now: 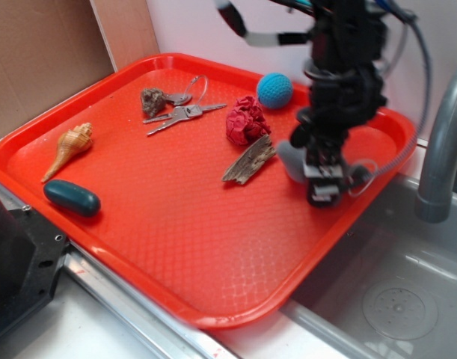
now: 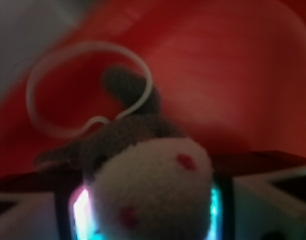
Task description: Grab the gray animal.
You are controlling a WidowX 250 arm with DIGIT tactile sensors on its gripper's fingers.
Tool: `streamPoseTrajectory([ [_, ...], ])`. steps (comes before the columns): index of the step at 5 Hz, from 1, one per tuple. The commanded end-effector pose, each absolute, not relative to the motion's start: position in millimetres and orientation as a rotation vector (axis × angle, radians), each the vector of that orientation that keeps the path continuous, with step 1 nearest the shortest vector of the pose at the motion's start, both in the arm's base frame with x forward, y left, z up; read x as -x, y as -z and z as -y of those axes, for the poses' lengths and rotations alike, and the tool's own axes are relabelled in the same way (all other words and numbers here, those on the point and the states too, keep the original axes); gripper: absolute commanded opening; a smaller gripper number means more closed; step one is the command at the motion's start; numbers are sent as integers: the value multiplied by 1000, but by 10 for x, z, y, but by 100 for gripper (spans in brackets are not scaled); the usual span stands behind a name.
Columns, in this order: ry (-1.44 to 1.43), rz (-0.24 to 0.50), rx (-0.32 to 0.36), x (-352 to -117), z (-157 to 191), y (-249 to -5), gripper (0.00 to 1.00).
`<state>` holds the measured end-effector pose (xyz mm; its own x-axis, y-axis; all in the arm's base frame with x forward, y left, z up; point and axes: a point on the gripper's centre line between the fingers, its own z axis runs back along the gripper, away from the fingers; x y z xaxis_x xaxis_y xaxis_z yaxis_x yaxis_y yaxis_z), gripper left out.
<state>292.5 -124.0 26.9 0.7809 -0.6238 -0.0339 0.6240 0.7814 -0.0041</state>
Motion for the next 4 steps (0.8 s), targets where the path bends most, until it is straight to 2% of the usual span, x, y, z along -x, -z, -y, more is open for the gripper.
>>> streamPoseTrajectory([
  [1, 498, 178, -7, -1765, 870, -1401, 0],
  [2, 466, 213, 20, -1485, 832, -1837, 0],
  [3, 349, 107, 89, -1420, 784, -2003, 0],
  [4, 176, -65, 134, -1638, 669, -1998, 0],
])
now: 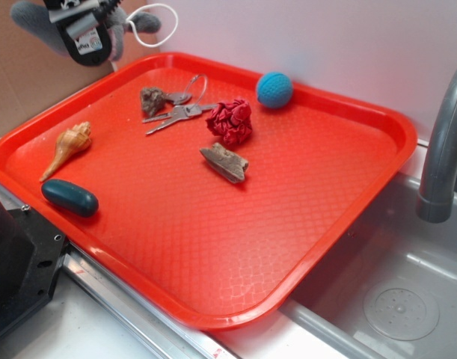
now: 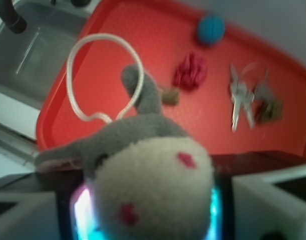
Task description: Grab the gray animal.
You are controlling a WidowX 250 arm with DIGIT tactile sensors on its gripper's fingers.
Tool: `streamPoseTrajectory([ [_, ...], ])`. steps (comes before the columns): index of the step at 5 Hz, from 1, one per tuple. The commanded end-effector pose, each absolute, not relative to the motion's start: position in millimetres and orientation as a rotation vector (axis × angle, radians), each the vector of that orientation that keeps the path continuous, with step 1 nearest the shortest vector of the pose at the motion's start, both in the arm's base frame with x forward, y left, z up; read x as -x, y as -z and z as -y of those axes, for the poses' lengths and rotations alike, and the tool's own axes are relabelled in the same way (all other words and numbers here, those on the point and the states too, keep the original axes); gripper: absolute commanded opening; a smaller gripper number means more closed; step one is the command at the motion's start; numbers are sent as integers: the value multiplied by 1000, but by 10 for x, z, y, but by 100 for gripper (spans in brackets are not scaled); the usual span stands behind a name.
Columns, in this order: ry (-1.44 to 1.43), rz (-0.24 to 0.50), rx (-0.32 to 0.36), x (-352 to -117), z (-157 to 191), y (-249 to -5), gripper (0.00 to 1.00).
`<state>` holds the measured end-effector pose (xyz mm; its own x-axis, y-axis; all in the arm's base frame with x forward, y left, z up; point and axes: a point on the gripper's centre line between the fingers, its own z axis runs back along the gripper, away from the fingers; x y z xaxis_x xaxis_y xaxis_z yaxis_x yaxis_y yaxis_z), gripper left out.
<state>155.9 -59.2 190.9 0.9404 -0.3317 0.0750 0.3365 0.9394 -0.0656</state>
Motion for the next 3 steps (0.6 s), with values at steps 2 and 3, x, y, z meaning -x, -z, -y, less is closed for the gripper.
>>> streamPoseTrajectory([
  [2, -10, -21, 142, -1827, 338, -1949, 0],
  [3, -16, 51, 44, -1741, 362, -1922, 0],
])
